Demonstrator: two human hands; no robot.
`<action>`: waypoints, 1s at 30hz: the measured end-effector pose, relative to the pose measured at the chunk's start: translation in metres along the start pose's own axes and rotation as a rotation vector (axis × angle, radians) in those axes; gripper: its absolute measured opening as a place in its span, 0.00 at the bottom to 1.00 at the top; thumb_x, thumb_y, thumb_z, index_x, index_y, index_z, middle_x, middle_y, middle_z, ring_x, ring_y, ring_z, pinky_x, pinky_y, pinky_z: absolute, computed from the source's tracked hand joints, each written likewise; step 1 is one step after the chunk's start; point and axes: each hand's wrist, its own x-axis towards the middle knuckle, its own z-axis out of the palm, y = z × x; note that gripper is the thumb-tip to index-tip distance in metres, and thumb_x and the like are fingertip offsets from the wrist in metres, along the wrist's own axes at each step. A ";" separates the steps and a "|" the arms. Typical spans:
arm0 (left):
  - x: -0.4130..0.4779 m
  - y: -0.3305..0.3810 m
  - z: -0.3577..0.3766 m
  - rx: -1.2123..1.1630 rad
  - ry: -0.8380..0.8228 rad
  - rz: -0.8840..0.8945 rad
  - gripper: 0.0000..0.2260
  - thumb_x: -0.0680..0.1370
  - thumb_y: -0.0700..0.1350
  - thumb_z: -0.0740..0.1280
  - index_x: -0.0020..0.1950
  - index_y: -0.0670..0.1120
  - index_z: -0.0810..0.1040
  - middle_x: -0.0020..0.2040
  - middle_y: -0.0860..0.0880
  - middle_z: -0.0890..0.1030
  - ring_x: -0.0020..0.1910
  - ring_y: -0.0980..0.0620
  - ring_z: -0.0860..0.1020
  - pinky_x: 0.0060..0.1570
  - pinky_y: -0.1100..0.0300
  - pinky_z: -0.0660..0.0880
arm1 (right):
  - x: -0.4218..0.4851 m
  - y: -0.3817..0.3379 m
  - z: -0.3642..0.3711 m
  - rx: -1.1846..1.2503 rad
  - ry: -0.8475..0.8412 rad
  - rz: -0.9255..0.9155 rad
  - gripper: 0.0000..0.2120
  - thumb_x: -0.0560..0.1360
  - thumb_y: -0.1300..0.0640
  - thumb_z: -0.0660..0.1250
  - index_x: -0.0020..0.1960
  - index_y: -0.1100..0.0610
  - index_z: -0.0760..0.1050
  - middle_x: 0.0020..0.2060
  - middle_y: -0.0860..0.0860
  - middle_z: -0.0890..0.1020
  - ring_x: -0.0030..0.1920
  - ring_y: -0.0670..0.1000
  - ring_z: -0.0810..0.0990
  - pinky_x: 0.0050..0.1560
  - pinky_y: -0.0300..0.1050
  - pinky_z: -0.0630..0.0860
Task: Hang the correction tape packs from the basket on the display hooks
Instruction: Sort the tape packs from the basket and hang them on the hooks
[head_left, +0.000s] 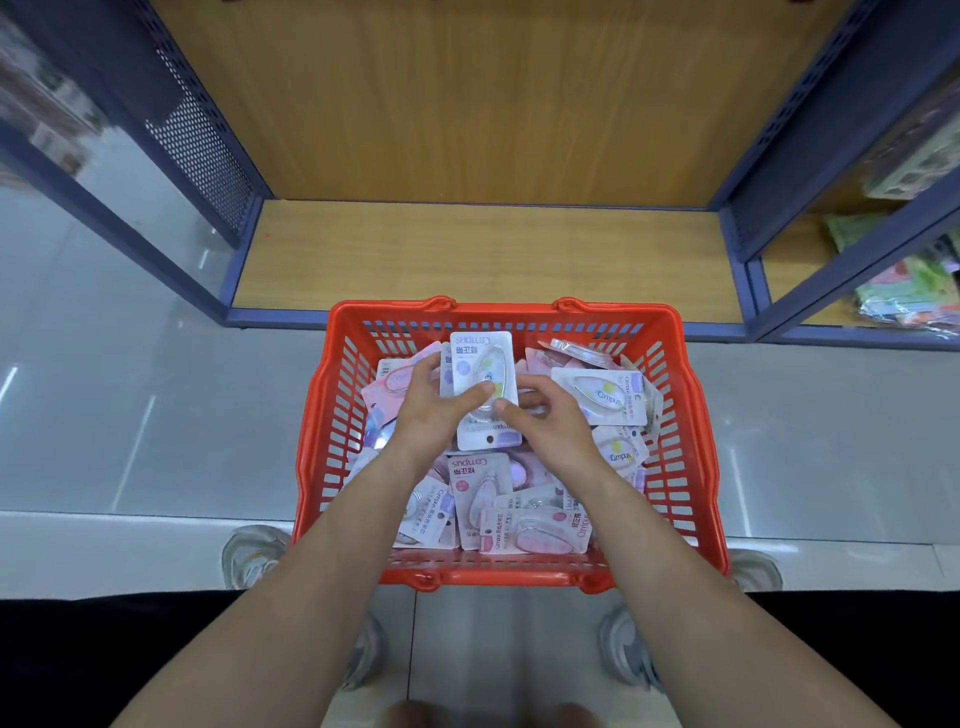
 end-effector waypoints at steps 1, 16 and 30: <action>0.001 0.001 -0.001 -0.014 0.023 -0.009 0.28 0.73 0.43 0.79 0.68 0.52 0.69 0.60 0.49 0.83 0.56 0.49 0.84 0.56 0.48 0.82 | -0.001 -0.001 0.000 -0.006 -0.016 0.011 0.15 0.77 0.53 0.74 0.62 0.50 0.76 0.52 0.48 0.81 0.43 0.40 0.84 0.42 0.36 0.78; -0.019 0.053 -0.002 -0.080 -0.003 0.090 0.30 0.69 0.42 0.81 0.65 0.51 0.70 0.57 0.48 0.82 0.54 0.50 0.84 0.57 0.50 0.81 | -0.010 -0.033 -0.013 0.183 -0.123 0.069 0.24 0.72 0.64 0.77 0.63 0.50 0.74 0.54 0.56 0.83 0.50 0.58 0.87 0.53 0.60 0.84; -0.095 0.169 -0.044 0.388 -0.382 0.111 0.24 0.65 0.48 0.81 0.59 0.50 0.81 0.49 0.46 0.87 0.39 0.51 0.84 0.43 0.56 0.79 | -0.055 -0.143 -0.033 0.411 -0.041 -0.126 0.32 0.69 0.68 0.77 0.69 0.51 0.72 0.56 0.58 0.79 0.43 0.55 0.82 0.36 0.47 0.79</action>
